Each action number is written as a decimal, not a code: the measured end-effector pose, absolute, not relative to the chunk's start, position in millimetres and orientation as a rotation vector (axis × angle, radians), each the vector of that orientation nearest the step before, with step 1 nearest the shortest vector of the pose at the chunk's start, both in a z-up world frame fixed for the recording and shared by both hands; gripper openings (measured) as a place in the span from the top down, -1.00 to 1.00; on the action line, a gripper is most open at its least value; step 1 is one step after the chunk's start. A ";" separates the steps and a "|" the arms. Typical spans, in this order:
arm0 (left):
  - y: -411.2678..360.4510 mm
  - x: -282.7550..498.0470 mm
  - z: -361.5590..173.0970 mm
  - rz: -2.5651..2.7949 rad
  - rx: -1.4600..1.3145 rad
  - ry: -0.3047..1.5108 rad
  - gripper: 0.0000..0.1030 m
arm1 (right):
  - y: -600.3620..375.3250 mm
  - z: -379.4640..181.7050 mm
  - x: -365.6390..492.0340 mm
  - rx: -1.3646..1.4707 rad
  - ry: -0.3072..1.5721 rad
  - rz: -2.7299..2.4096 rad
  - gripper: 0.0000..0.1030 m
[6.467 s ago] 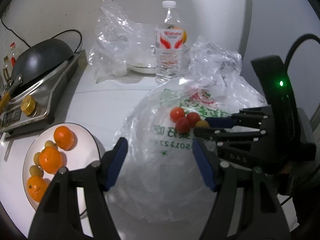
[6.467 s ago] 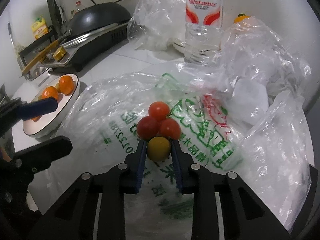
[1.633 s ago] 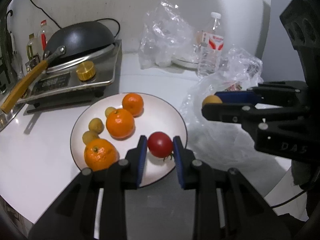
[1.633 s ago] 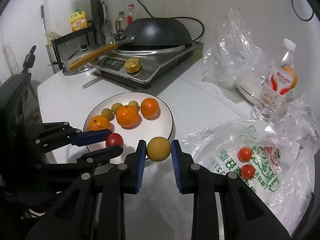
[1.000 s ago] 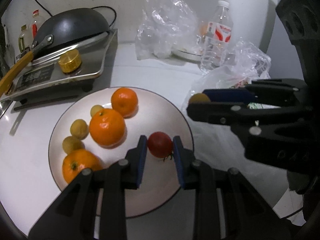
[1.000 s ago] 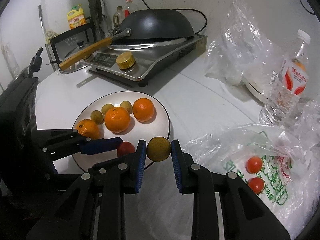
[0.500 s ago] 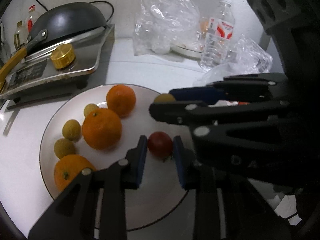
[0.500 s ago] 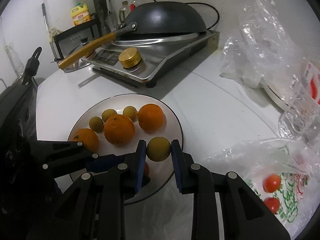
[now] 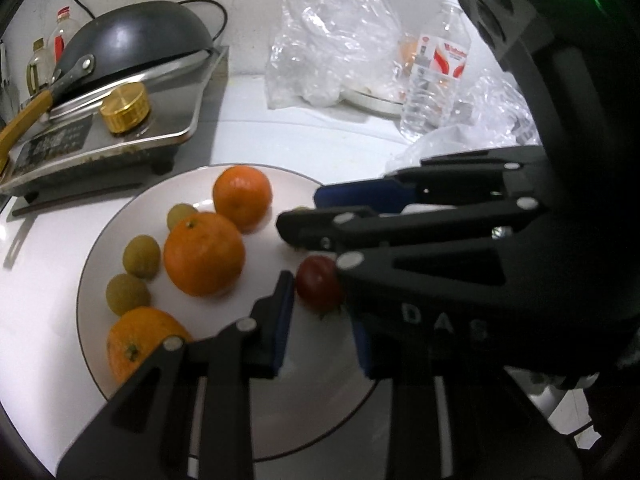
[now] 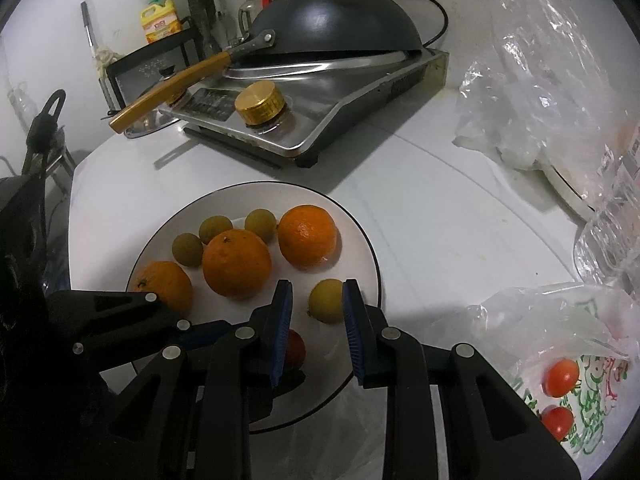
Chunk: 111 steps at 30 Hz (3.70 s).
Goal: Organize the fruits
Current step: 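Lower the tomato and yellow fruit onto the plate and open both tools, then move both open tools back over the remaining cherry tomatoes on the bag, then grasp a cherry tomato with the right tool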
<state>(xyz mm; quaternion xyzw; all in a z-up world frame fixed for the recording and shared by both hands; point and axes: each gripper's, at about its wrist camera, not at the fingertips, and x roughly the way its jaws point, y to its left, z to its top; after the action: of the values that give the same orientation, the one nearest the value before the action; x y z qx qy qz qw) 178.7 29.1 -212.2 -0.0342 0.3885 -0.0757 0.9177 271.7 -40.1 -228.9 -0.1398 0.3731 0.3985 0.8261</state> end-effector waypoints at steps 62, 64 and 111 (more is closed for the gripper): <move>-45.4 134.8 -160.4 -0.158 -0.011 0.716 0.05 | -192.7 -184.6 206.8 -0.180 0.688 0.656 0.46; -48.7 135.6 -160.6 -0.160 -0.012 0.720 0.05 | -197.7 -185.8 207.5 -0.171 0.691 0.653 0.46; -101.4 209.4 -175.7 -0.180 0.038 0.784 0.05 | -246.1 -233.5 299.1 -0.102 0.793 0.620 0.24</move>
<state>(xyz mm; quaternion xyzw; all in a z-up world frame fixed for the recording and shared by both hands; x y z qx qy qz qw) 209.4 -101.4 -175.7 0.0183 0.3817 -0.0875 0.9200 299.1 -246.1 -233.5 -0.0491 0.3799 0.2971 0.8746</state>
